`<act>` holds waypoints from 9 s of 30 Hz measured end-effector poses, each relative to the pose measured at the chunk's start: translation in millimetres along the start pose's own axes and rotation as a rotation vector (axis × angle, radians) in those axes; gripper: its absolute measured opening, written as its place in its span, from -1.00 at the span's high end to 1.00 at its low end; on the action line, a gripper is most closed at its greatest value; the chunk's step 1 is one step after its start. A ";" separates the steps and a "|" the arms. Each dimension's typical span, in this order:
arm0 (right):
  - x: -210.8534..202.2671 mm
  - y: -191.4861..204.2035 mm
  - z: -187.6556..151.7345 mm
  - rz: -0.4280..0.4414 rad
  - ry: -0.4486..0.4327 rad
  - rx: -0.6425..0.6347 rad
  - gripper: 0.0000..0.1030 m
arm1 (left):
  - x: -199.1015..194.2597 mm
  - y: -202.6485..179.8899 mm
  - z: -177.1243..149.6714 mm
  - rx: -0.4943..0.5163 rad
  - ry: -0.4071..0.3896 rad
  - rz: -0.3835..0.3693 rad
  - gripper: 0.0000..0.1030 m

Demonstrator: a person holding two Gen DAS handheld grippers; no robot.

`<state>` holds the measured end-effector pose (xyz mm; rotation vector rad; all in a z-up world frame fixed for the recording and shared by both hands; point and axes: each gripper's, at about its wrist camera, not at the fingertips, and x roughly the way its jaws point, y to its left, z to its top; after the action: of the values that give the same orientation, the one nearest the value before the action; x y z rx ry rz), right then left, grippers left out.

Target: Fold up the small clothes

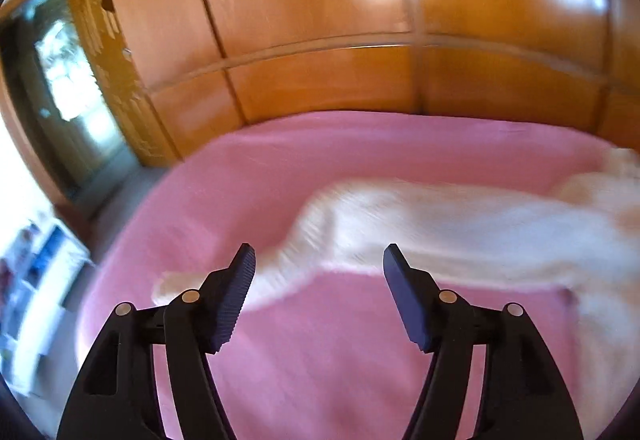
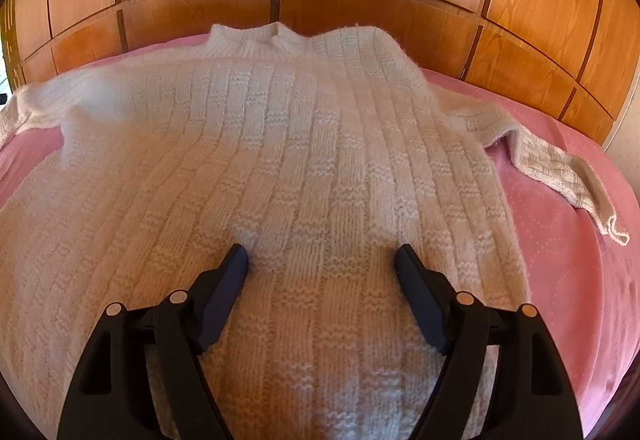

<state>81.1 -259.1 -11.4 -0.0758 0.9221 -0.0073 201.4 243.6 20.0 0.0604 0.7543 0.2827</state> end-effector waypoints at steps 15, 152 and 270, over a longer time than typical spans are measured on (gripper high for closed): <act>61.6 52.0 175.3 0.296 -0.036 -0.030 0.09 | -63.3 -106.2 -153.5 -0.033 0.293 -0.873 -0.27; -29.7 -322.1 119.4 0.074 -0.159 0.648 0.89 | -92.7 -268.8 -120.3 0.068 0.253 -0.779 -0.34; 93.3 -131.1 106.5 -0.035 0.053 0.409 -0.87 | -126.7 -101.4 43.6 -0.181 0.097 -1.107 0.90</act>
<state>225.8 -386.8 -12.5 0.2889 0.9562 -0.2301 166.9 113.5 120.5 -0.5355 0.7545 -0.7055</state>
